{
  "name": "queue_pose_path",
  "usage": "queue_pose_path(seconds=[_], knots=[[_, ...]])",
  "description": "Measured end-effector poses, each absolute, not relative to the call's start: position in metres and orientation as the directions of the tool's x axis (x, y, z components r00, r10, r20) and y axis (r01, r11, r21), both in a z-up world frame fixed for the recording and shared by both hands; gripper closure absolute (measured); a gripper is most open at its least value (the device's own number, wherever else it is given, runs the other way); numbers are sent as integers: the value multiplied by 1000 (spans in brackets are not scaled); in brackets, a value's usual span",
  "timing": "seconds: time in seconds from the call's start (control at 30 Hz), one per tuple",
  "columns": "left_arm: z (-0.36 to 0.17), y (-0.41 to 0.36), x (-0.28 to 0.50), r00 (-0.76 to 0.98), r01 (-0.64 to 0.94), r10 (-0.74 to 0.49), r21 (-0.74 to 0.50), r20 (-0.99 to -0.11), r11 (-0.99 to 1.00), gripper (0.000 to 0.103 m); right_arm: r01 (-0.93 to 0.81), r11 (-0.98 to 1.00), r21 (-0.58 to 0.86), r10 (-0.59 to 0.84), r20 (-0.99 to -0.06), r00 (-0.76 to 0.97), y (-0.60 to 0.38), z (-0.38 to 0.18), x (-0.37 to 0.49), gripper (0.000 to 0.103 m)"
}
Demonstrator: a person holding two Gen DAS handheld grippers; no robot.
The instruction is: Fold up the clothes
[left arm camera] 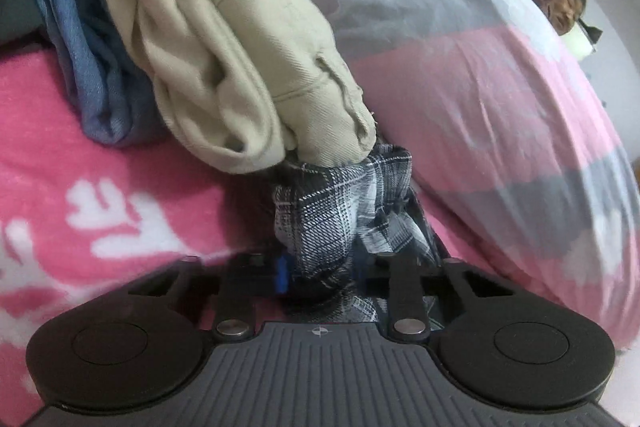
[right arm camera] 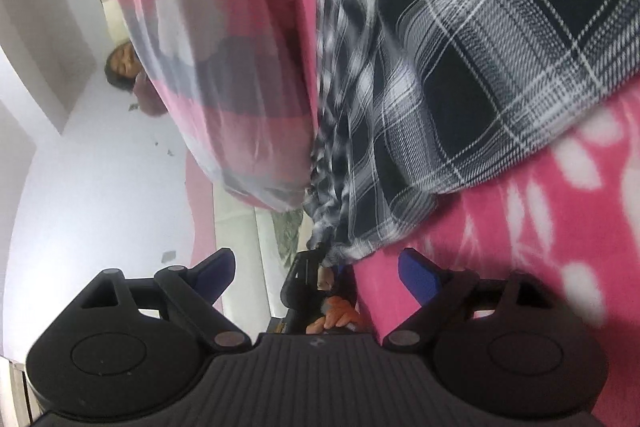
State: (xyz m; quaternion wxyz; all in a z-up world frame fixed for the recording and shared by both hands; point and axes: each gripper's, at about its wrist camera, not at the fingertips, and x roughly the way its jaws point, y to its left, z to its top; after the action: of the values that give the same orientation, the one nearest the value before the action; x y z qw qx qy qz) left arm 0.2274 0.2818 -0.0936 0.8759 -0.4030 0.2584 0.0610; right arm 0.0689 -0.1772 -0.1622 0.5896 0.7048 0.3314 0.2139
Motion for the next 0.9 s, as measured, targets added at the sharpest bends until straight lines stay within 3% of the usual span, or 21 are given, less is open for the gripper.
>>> queue_pose_path(seconds=[0.07, 0.4, 0.73, 0.9], knots=[[-83, 278, 223, 869, -317, -79, -672, -489, 670, 87, 217, -95, 971, 716, -85, 693, -177, -163, 69, 14], [-33, 281, 173, 908, -282, -49, -694, -416, 663, 89, 215, -84, 973, 678, -103, 727, -188, -152, 59, 15], [-60, 294, 163, 903, -287, -57, -697, -426, 657, 89, 221, -49, 974, 654, -135, 744, -204, -144, 32, 15], [-58, 293, 164, 909, -274, -63, -705, -412, 654, 89, 248, -60, 967, 575, -170, 801, -231, -145, 0, 15]])
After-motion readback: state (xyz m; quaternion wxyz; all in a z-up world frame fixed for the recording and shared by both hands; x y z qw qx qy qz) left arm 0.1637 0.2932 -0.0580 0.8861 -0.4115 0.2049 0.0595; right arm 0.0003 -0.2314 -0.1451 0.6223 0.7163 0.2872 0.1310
